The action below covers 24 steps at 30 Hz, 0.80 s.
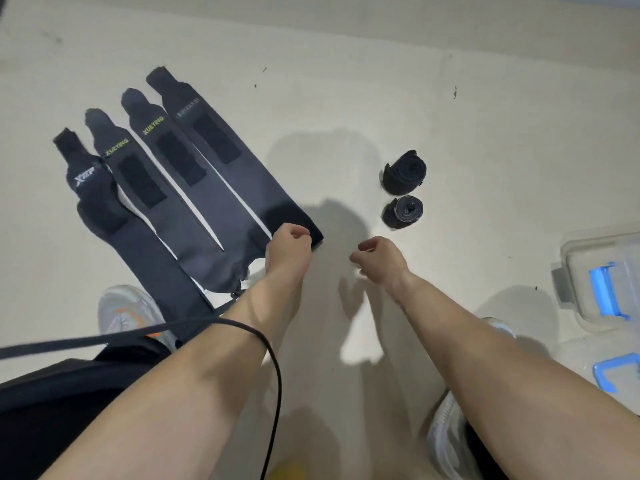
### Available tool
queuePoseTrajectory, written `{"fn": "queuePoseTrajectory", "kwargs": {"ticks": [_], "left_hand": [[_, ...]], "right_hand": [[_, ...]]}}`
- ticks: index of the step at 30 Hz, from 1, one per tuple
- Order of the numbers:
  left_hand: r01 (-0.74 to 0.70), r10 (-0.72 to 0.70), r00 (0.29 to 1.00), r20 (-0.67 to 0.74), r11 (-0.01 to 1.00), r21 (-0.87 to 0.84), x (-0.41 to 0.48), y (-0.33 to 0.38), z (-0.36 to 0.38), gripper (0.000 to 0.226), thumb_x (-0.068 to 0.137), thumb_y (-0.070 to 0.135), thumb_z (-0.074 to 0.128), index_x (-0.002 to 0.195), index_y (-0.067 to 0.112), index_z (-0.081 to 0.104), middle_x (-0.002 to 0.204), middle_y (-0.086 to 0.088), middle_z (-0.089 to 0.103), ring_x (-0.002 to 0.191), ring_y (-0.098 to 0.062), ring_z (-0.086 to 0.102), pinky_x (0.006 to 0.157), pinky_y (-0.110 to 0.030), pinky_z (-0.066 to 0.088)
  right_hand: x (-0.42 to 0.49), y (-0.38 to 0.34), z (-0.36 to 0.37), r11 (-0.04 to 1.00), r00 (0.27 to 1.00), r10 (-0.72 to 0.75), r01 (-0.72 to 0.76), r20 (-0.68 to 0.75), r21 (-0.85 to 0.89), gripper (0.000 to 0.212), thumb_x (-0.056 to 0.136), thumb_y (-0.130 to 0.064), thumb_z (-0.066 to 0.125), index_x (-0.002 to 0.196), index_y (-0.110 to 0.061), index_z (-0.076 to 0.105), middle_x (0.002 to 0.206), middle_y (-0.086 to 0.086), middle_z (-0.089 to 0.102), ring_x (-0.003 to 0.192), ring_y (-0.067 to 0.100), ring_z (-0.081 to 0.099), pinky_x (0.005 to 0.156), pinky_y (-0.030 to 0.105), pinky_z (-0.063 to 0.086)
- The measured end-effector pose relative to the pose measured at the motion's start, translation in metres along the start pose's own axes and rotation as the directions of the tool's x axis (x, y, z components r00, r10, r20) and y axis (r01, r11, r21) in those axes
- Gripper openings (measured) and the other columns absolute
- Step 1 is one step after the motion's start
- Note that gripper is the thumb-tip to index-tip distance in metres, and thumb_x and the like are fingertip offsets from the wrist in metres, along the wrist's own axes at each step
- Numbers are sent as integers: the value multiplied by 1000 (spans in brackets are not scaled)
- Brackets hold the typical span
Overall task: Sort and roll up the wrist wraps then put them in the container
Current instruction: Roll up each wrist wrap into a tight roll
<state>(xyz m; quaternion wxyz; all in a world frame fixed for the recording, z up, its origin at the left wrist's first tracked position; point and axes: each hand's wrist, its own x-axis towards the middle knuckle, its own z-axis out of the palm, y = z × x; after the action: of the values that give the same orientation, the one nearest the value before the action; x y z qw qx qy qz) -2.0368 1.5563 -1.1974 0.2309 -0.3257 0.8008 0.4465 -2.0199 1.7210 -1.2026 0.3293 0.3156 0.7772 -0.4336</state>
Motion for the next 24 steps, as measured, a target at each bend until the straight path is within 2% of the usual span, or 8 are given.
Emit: {"fn": "queuePoseTrajectory", "kwargs": {"ticks": [3,6,9,12,14,18,21,24], "left_hand": [[84,-78,983,-167,996,32,10,-18,-25,26,95,15,50,118,23,62,119,5,62,98,-18,52,79,-30,42],[188,-204,966,-156,976,-112,18,-31,-35,24,94,15,56,117,20,61,114,4,60,95,-18,53,70,-24,39],[242,-266,964,-19,902,-356,27,-40,-31,14,92,11,63,84,23,58,97,-6,62,88,-25,59,78,-35,54],[309,-307,948,83,826,-471,29,-44,-27,17,92,12,70,94,23,57,90,-5,63,83,-22,61,80,-35,54],[348,-334,935,116,809,-474,34,-48,-26,18,90,17,75,99,23,60,87,0,62,80,-16,60,76,-33,54],[319,-278,948,158,835,-449,38,-48,-30,12,85,18,80,81,23,70,70,1,58,64,-17,47,54,-26,36],[223,-182,973,140,894,-389,34,-42,-37,24,83,26,81,65,21,67,69,5,66,72,-19,59,61,-27,45],[187,-164,982,98,928,-322,25,-31,-49,47,80,36,79,46,23,49,51,16,49,79,-24,50,64,-31,40]], "right_hand": [[0,-33,23,992,991,-113,117,72,-51,44,91,-20,62,135,-15,60,132,3,65,119,26,63,105,44,51],[13,-57,46,985,982,-148,156,117,-71,57,95,-13,55,151,-15,44,153,2,50,137,24,51,114,36,40],[27,-67,65,990,987,-117,125,110,-68,61,95,-14,55,153,-11,40,155,5,48,139,28,49,115,40,39],[36,-64,72,990,991,-110,116,81,-76,40,91,-15,61,130,-5,58,121,9,63,111,32,60,95,38,49],[41,-58,72,990,985,-126,131,115,-41,17,87,-16,64,104,-14,61,93,6,58,83,29,55,73,32,45],[44,-52,69,994,981,-108,109,161,1,20,90,-16,71,109,-14,64,87,-1,68,72,15,62,68,27,48],[42,-56,63,995,981,-91,85,170,43,19,90,-18,74,105,-11,64,77,-2,62,55,6,53,53,19,38],[32,-66,52,987,969,-152,140,195,75,13,88,-16,76,83,-13,64,67,-4,58,52,7,51,52,17,38]]}}
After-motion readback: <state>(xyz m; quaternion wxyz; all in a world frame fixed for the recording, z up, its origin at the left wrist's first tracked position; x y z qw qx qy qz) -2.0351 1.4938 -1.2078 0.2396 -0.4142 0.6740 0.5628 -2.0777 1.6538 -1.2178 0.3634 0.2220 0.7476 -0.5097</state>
